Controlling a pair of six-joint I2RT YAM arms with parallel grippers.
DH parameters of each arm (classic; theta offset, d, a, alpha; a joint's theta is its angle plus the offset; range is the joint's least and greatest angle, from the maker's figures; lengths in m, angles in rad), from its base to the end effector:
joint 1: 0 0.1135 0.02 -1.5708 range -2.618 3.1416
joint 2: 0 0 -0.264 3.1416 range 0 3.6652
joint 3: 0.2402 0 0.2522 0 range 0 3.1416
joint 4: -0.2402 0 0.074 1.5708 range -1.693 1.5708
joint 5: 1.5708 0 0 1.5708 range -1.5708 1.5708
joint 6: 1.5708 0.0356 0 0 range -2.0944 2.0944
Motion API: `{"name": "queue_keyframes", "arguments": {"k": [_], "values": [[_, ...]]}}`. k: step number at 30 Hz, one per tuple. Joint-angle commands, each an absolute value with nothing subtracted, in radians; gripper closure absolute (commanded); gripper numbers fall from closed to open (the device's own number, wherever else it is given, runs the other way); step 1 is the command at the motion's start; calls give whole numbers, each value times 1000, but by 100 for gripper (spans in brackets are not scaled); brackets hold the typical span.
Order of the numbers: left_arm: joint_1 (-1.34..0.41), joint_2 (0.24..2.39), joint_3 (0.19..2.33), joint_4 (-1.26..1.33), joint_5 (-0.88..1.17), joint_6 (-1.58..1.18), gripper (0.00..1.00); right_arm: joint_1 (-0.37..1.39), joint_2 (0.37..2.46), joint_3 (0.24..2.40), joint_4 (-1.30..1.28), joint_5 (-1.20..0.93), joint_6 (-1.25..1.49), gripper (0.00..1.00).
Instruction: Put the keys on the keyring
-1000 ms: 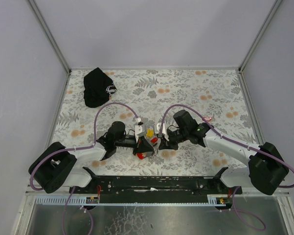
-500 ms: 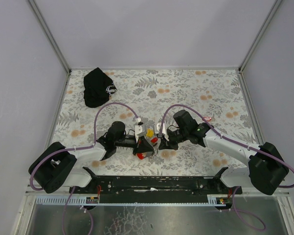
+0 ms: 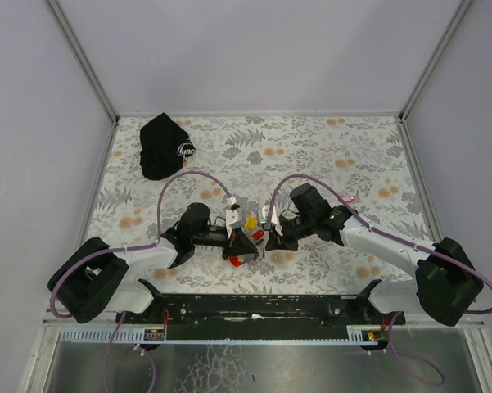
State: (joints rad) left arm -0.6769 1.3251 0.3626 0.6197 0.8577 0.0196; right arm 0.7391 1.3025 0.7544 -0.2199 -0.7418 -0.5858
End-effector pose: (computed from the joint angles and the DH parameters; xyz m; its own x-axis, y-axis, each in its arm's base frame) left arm 0.1676 -0.1692 0.1701 -0.2430 0.2118 -0.9466 0.9700 0.0596 -0.2357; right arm 0.1778 0.1946 0.2220 0.0453 -0.5102 -0.8589 -0.9970 -0.0774 -0.0066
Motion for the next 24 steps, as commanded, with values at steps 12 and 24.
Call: {"name": "queue_keyframes", "arguments": {"k": [12,24], "values": [[-676,1343,396,664,907,24,100,750,1319,798,-194,-743,-558,100],[-680,1316,389,640,832,42,100,752,1308,784,-191,-660,-496,100]]}}
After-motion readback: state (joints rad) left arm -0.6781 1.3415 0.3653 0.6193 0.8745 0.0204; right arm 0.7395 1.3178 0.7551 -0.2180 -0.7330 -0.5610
